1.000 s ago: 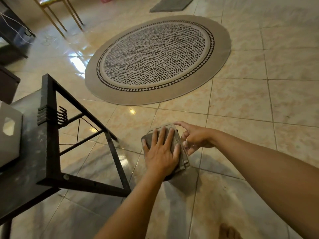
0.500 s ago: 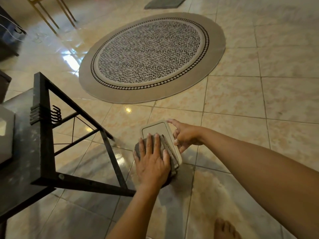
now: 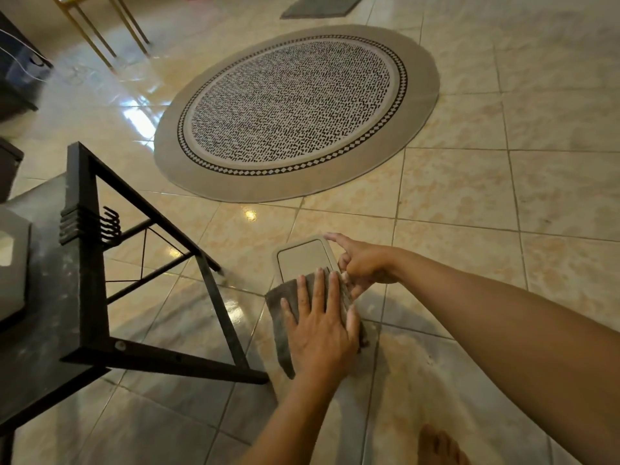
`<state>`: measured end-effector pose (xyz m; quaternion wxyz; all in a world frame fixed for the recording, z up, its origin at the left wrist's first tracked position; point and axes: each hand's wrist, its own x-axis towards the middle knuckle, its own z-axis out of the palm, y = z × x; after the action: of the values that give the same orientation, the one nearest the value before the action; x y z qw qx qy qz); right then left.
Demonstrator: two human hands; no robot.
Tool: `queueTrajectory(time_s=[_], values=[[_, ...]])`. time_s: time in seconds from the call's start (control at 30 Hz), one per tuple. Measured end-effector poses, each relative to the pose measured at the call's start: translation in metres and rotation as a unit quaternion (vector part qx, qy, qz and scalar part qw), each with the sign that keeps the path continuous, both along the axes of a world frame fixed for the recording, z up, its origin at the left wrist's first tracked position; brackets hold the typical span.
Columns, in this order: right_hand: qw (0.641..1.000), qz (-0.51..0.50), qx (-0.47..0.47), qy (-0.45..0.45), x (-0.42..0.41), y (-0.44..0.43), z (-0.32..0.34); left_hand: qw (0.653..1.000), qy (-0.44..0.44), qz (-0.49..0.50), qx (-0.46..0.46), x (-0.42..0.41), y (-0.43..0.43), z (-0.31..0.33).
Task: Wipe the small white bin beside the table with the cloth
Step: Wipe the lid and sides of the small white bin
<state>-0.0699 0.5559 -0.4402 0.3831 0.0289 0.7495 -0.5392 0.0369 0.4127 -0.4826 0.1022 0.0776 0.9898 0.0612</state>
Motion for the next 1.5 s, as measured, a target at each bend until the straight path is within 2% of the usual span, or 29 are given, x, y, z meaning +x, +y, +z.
queueTrajectory(time_s=[0.13,0.3,0.43,0.57,0.77,0.93,1.1,1.27,1.43,1.5], values=[[1.0,-0.001,-0.001,-0.002,0.0,-0.004,-0.001,1.0,-0.001,0.016,0.01,-0.038,-0.019,0.0],[1.0,-0.003,-0.006,-0.013,0.001,-0.002,0.001,0.996,0.011,-0.013,0.092,-0.052,-0.044,0.014],[1.0,0.003,-0.014,-0.011,-0.002,-0.006,0.002,0.998,0.022,-0.006,0.05,-0.026,-0.05,0.003],[1.0,0.013,-0.009,-0.015,-0.003,-0.007,0.001,0.998,0.035,-0.059,0.006,-0.037,-0.028,0.002],[1.0,0.014,-0.006,-0.006,-0.002,-0.01,0.002,0.999,0.023,-0.028,0.012,-0.064,-0.03,0.011],[1.0,0.01,-0.019,-0.012,-0.004,-0.007,-0.001,0.994,0.013,-0.109,0.022,-0.055,-0.027,0.012],[1.0,0.003,-0.025,-0.014,-0.004,-0.011,-0.002,0.999,0.029,-0.034,0.01,-0.087,-0.034,0.007],[1.0,-0.004,-0.018,-0.02,-0.006,-0.007,-0.005,0.995,0.035,-0.092,0.016,-0.06,-0.028,0.006],[1.0,-0.001,-0.019,-0.025,-0.006,-0.019,-0.006,0.999,0.036,0.022,0.02,-0.089,-0.041,0.001],[1.0,0.004,-0.015,-0.018,-0.006,-0.018,-0.003,0.999,0.03,-0.011,0.025,-0.074,-0.03,0.003]])
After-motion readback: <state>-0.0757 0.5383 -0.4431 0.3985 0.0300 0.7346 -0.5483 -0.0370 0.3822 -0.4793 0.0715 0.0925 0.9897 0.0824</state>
